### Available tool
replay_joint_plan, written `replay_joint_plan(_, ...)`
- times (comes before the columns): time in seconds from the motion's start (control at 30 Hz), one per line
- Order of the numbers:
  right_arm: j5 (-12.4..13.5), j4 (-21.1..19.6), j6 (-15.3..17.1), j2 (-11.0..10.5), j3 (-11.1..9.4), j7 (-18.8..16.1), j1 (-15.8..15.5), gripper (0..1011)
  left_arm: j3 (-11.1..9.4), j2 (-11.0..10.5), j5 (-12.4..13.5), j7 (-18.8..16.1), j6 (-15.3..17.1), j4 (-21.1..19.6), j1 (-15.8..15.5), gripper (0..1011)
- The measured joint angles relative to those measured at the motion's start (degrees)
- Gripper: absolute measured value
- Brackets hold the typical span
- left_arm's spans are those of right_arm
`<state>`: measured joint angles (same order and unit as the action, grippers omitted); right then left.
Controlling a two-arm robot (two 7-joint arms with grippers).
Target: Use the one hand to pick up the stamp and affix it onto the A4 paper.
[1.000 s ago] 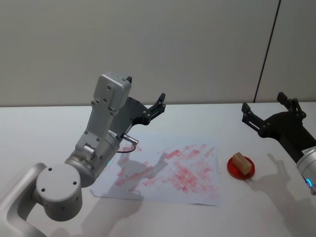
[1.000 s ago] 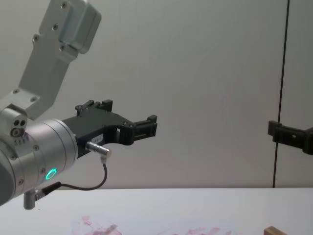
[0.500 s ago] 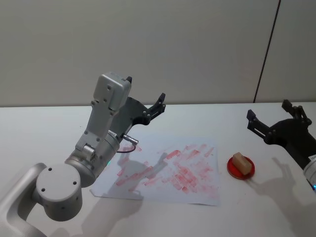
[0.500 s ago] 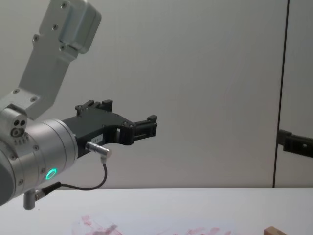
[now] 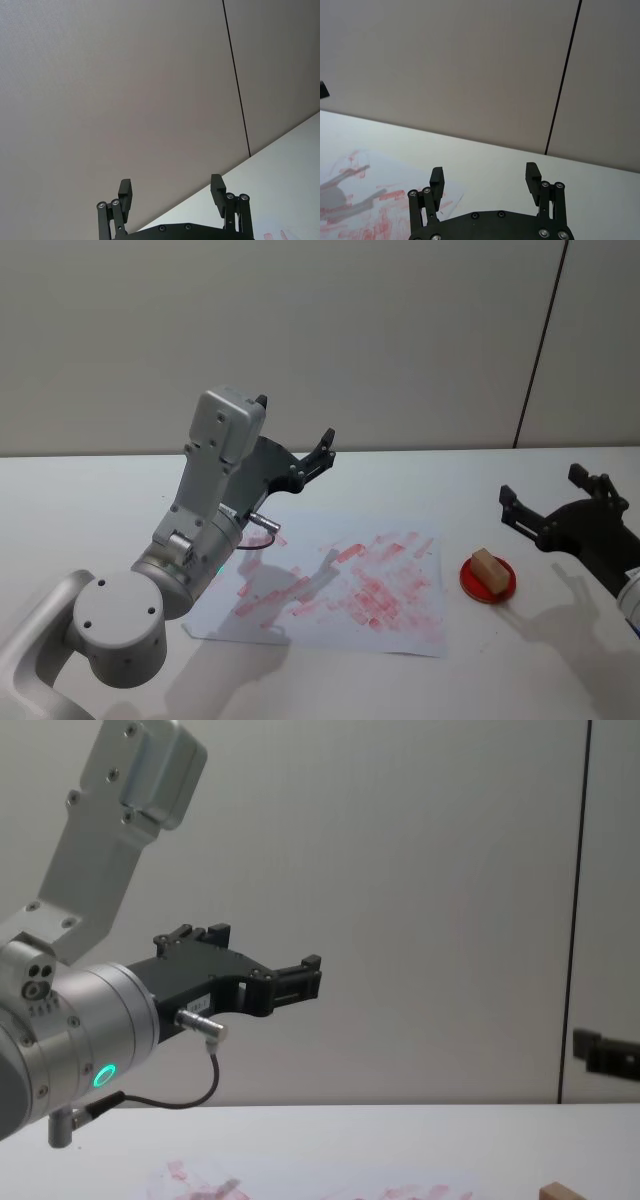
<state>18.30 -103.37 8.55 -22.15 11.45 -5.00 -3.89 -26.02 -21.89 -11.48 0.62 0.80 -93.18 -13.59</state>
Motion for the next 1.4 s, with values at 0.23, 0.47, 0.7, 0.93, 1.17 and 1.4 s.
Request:
replay_joint_plan(0.23, -1.6, 1.5, 2.7, 0.5, 0.5, -0.8, 0.9, 1001, 0.0, 0.0, 0.0, 0.0, 0.0, 0.0, 0.0, 1001)
replay_joint_plan(0.47, -3.7, 3.7, 5.9, 1.5, 1.3, -1.7, 2.3, 1001, 0.0, 0.0, 0.0, 0.0, 0.0, 0.0, 0.0, 1001)
replay_joint_plan(0.7, -5.8, 6.2, 9.0, 3.0, 2.6, -3.2, 3.8, 1001, 0.0, 0.0, 0.0, 0.0, 0.0, 0.0, 0.0, 1001)
replay_joint_plan(0.93, -7.7, 8.0, 11.0, 4.0, 3.5, -4.3, 4.6, 1001, 0.0, 0.0, 0.0, 0.0, 0.0, 0.0, 0.0, 1001)
replay_joint_plan(1.17, -9.0, 9.1, 11.8, 4.4, 4.0, -4.7, 5.0, 1001, 0.0, 0.0, 0.0, 0.0, 0.0, 0.0, 0.0, 1001)
replay_joint_plan(1.4, -10.4, 10.5, 12.2, 4.7, 4.3, -5.0, 5.4, 1001, 0.0, 0.0, 0.0, 0.0, 0.0, 0.0, 0.0, 1001)
